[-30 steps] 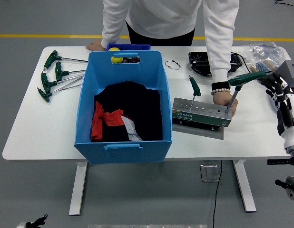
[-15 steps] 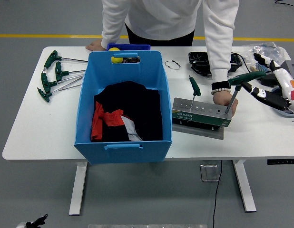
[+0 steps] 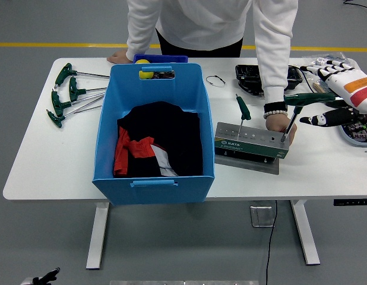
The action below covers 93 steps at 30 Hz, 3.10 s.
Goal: Lift tool from toolbox,place it in box,lift tool from toolbox,place it in box
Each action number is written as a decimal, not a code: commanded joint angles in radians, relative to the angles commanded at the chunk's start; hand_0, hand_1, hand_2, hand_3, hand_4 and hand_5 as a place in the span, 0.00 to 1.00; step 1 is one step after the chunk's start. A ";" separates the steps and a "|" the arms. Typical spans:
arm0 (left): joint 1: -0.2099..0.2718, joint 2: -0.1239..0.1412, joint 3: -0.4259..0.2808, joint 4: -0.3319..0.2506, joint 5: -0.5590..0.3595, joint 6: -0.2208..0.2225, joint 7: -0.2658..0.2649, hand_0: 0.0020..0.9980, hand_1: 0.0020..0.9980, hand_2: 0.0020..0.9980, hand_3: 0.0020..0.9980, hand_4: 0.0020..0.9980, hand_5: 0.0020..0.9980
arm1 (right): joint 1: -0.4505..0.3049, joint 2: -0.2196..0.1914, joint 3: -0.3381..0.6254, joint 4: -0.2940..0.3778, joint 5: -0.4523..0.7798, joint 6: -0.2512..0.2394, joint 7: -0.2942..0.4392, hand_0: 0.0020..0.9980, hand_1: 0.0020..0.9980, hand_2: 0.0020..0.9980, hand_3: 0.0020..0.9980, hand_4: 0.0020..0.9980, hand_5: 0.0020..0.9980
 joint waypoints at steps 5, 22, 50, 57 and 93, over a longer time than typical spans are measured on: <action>0.002 -0.001 0.001 0.000 0.000 0.001 0.000 0.86 0.84 0.83 0.62 0.72 0.55 | 0.071 0.014 -0.084 -0.017 0.025 0.072 -0.058 0.92 0.79 0.81 0.90 1.00 0.55; -0.005 0.001 0.020 0.000 -0.014 0.001 -0.003 0.86 0.84 0.83 0.62 0.73 0.55 | 0.240 0.047 -0.204 -0.093 0.065 0.178 -0.165 0.62 0.50 0.47 0.62 1.00 0.76; -0.021 0.000 0.052 0.000 -0.059 0.005 -0.015 0.86 0.85 0.83 0.62 0.73 0.55 | 0.300 0.052 -0.283 -0.172 0.087 0.279 -0.189 0.43 0.30 0.31 0.39 1.00 0.78; -0.022 0.000 0.053 0.000 -0.061 0.005 -0.015 0.87 0.85 0.83 0.62 0.73 0.55 | 0.300 0.053 -0.285 -0.174 0.106 0.289 -0.196 0.33 0.25 0.26 0.35 1.00 0.79; -0.022 0.000 0.037 0.000 -0.040 0.008 -0.013 0.87 0.85 0.83 0.61 0.72 0.54 | 0.309 0.091 -0.335 -0.229 0.148 0.228 -0.215 0.10 0.03 0.08 0.09 1.00 0.82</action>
